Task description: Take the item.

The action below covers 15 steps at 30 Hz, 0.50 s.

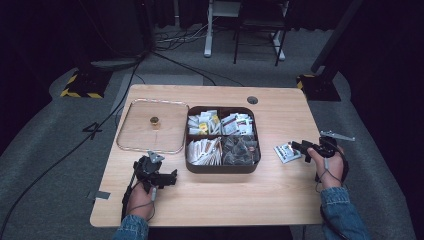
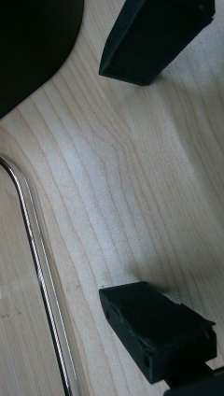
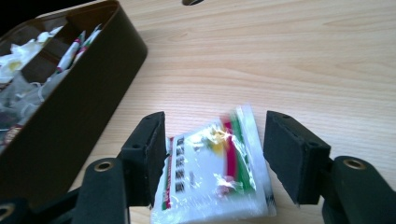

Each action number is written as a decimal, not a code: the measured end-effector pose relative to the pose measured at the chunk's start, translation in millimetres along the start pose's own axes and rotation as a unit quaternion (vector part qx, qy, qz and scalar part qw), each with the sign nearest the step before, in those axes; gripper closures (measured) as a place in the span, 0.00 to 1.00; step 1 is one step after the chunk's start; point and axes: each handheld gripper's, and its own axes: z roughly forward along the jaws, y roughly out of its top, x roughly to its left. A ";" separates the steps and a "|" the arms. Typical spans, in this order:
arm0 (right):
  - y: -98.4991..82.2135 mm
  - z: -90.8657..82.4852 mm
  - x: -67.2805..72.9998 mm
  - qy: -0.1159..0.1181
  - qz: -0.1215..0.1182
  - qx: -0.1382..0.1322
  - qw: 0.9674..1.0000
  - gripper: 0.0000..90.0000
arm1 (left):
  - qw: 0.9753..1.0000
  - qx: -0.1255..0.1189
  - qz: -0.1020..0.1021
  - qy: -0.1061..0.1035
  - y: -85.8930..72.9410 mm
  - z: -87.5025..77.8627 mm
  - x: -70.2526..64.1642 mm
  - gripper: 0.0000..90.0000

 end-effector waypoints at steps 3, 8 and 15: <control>0.8 -2.1 -1.0 -0.007 -0.008 -0.004 1.000 0.44 | 1.000 0.000 0.000 0.000 0.0 -0.1 0.0 0.00; 5.7 -8.3 4.5 0.003 -0.020 -0.007 1.000 0.43 | 1.000 0.000 0.000 0.000 -0.1 0.0 0.0 0.00; 15.0 -21.0 25.9 0.032 -0.061 -0.007 0.998 0.43 | 1.000 -0.001 0.000 0.001 -0.2 -0.2 -0.1 0.00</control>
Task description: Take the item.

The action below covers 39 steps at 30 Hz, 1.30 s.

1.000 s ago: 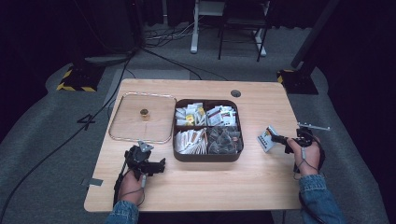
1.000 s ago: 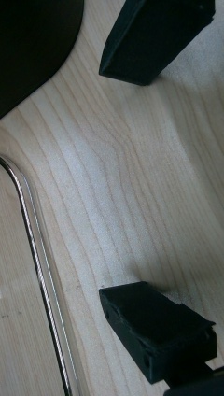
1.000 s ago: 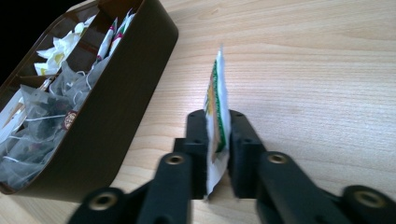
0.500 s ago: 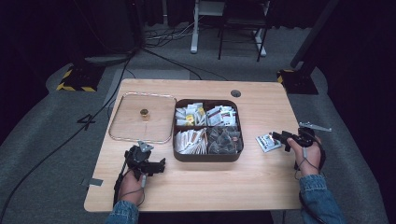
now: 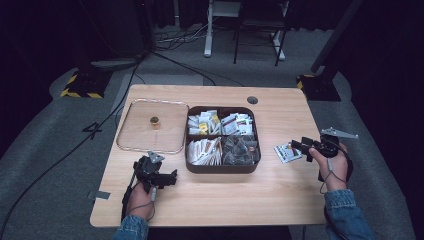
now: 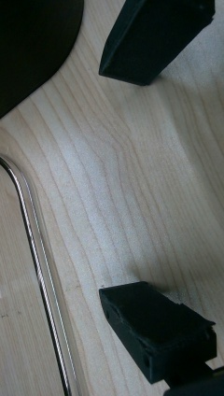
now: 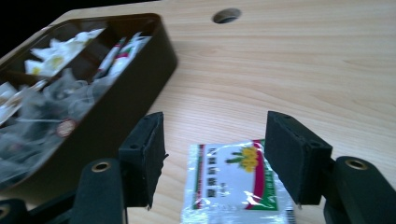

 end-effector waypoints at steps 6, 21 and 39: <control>2.3 -7.0 21.2 0.026 -0.029 0.018 0.999 0.43 | 1.000 0.000 0.000 0.000 0.0 0.0 0.0 0.00; -5.8 -23.1 62.6 0.063 -0.081 0.037 0.994 0.41 | 1.000 0.000 0.000 0.000 0.1 0.1 0.0 0.00; -32.3 -7.9 111.5 0.117 -0.159 0.132 0.971 0.40 | 1.000 0.000 0.000 0.000 0.1 0.1 0.0 0.00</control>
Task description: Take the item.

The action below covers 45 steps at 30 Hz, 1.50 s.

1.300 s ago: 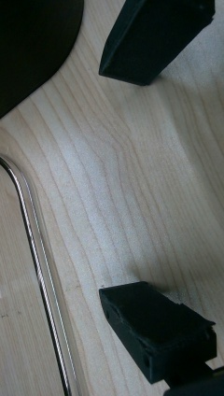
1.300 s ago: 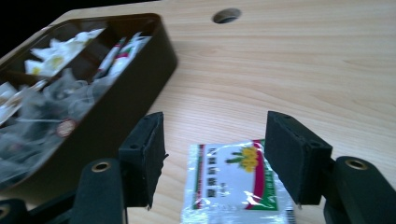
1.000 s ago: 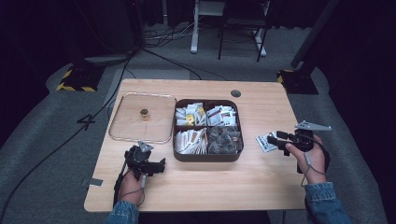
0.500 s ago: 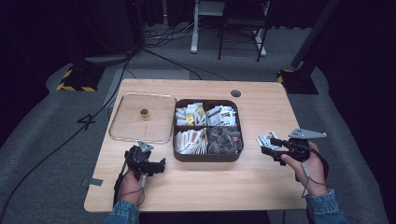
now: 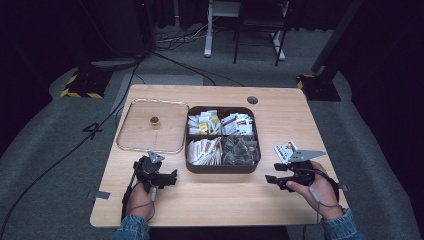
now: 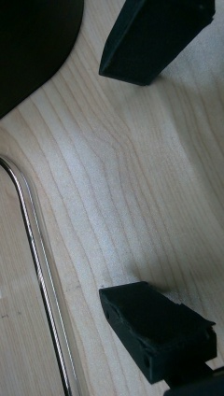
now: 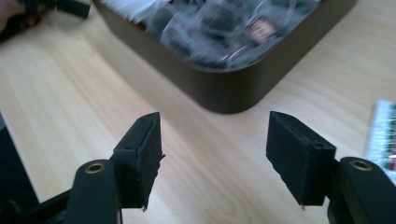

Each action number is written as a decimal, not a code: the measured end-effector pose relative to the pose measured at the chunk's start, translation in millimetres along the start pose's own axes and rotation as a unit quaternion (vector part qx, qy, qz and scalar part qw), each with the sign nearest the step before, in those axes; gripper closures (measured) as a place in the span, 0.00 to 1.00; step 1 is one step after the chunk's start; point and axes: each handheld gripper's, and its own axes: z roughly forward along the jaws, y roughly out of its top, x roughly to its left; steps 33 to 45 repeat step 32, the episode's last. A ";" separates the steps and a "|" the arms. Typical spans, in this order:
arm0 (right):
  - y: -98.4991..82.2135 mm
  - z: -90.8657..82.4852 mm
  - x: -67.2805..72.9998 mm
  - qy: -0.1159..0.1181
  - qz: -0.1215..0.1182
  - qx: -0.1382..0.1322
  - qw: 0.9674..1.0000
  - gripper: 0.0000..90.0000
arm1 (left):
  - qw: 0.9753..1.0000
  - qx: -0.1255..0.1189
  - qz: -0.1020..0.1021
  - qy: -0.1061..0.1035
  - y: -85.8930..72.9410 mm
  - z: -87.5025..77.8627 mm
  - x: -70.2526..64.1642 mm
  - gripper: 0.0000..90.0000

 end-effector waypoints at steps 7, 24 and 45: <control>-9.3 22.7 5.6 0.016 -0.019 0.044 0.999 0.40 | 1.000 0.000 0.000 0.000 0.0 0.0 0.0 0.00; -37.2 63.3 17.8 -0.031 -0.074 0.020 0.997 0.04 | 1.000 0.000 0.000 0.000 0.0 0.0 0.0 0.00; -38.1 68.7 22.0 -0.035 -0.072 0.009 0.997 0.00 | 1.000 0.001 0.002 0.000 0.2 0.0 0.2 0.00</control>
